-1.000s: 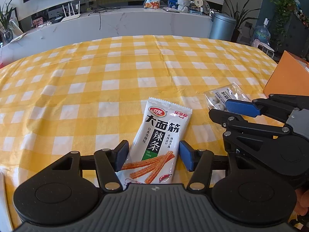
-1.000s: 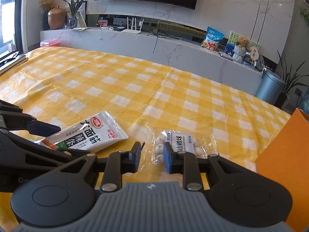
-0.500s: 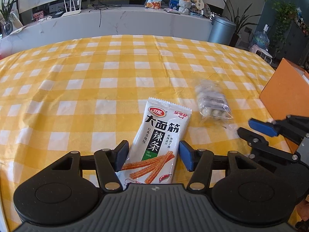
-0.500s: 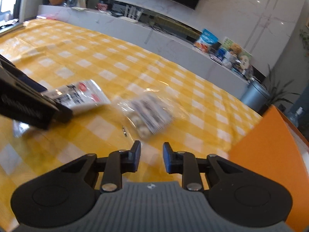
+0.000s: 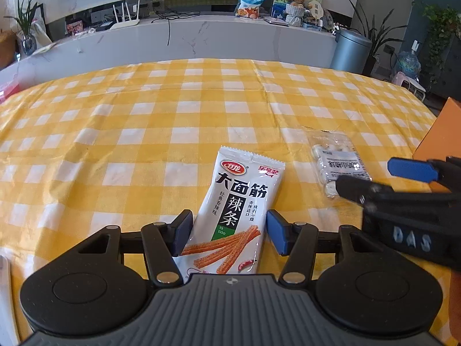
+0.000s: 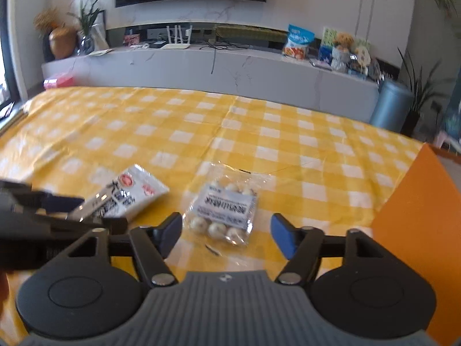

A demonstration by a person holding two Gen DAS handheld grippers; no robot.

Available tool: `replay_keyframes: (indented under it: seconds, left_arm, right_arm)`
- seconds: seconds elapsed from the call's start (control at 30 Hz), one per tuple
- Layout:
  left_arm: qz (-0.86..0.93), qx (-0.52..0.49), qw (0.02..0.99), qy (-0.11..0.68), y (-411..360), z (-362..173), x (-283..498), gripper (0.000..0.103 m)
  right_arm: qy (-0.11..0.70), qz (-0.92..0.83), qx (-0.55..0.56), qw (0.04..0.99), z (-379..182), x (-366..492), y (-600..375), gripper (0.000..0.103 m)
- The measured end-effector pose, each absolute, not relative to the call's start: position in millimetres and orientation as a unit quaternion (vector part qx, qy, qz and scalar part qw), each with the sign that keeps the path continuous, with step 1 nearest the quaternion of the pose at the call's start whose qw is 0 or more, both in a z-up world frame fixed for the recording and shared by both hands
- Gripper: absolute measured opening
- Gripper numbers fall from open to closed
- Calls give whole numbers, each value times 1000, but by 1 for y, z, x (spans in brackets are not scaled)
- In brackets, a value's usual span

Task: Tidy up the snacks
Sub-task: 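Grasp the white spicy-strip pack with the left tool while the right tool grasps the quail-egg pack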

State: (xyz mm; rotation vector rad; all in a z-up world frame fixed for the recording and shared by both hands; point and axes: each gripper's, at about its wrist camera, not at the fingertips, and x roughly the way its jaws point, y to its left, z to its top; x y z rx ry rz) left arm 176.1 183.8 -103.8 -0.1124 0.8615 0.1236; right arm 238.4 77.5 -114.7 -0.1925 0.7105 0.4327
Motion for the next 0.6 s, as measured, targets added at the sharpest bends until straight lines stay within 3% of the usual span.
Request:
replay_keyframes:
  seconds: [0.1,0.37,0.5,0.6]
  left_arm:
    - [54,-43,907,415,182,-105,178,70]
    - [36,-15,913,407,174,-109,177,83]
    - [32,-12,914,404,175,-110,176,84]
    - [32,-13,915,403,176,-111,177,86]
  right_arm:
    - [369,186,-80,907,-123,256,82,73]
    - [404,190,-24,895,-133,282,88,74]
    - [408,191,-38,892,-139,283,100,75]
    - [394,187,-68,897,-141,277,106,64]
